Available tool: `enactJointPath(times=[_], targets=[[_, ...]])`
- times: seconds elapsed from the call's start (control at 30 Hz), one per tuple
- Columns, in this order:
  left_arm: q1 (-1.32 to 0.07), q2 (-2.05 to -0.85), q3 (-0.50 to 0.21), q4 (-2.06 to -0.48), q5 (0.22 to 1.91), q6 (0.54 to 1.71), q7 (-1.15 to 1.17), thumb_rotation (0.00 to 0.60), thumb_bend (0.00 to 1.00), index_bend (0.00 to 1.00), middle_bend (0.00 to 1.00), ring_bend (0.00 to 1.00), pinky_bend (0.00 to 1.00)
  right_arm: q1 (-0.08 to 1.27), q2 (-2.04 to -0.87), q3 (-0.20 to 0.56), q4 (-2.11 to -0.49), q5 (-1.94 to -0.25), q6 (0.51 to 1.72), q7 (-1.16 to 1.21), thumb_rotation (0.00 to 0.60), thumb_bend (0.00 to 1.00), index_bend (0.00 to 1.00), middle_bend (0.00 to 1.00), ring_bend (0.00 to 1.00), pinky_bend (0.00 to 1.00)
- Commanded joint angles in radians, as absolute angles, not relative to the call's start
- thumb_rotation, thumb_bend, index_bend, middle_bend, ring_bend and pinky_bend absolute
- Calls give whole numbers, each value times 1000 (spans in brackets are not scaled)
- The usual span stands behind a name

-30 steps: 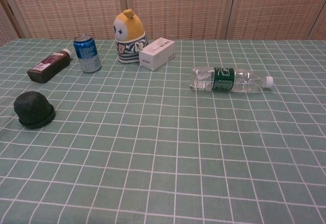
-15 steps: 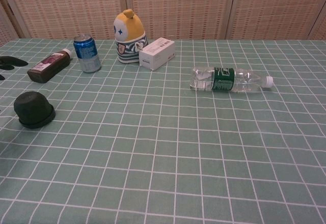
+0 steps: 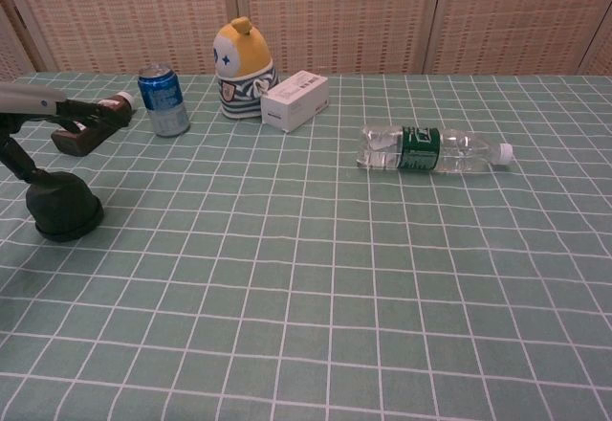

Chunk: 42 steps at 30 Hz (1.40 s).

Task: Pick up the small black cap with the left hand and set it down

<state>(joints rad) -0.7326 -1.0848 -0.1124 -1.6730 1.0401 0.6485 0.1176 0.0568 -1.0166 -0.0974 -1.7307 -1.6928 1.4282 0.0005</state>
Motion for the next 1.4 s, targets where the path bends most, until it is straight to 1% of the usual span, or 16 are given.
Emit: enactJointPath(times=[0.03, 0.1, 0.2, 0.47, 0.67, 0.73, 0.97, 1.17, 1.4], targets=[[-848, -1110, -62, -1631, 837, 580, 275, 600, 362, 0, 0, 0, 75, 61, -1015, -100, -1730, -1694, 1418, 4, 600, 120, 0, 0, 0, 0], [-897, -1103, -28, -1621, 757, 530, 308, 600, 359, 0, 0, 0, 65, 65, -1015, -99, -1729, -1688, 1409, 2, 600, 120, 0, 0, 0, 0], [-959, -1101, 14, -1617, 664, 499, 336, 600, 354, 0, 0, 0, 62, 67, -1015, -97, -1731, -1680, 1401, -1, 600, 120, 0, 0, 0, 0], [-1066, -1130, 117, -1593, 517, 494, 375, 600, 348, 0, 0, 0, 67, 70, -1007, -98, -1734, -1679, 1399, 18, 600, 121, 0, 0, 0, 0], [-1110, -1153, 191, -1576, 463, 510, 401, 600, 344, 0, 0, 0, 102, 71, -1003, -99, -1736, -1679, 1398, 30, 600, 120, 0, 0, 0, 0], [-1114, -1164, 204, -1568, 462, 523, 406, 600, 342, 0, 4, 0, 110, 73, -1002, -102, -1737, -1680, 1391, 31, 600, 120, 0, 0, 0, 0], [-1125, -1191, 240, -1550, 454, 557, 418, 600, 334, 19, 66, 2, 116, 72, -1002, -105, -1741, -1684, 1390, 28, 600, 120, 0, 0, 0, 0], [-1140, -1201, 257, -1536, 432, 557, 419, 600, 333, 65, 129, 44, 130, 74, -1001, -105, -1742, -1684, 1390, 32, 600, 120, 0, 0, 0, 0], [-1154, -1219, 277, -1530, 420, 559, 427, 600, 332, 101, 159, 74, 146, 73, -1000, -104, -1742, -1683, 1393, 36, 600, 120, 0, 0, 0, 0]])
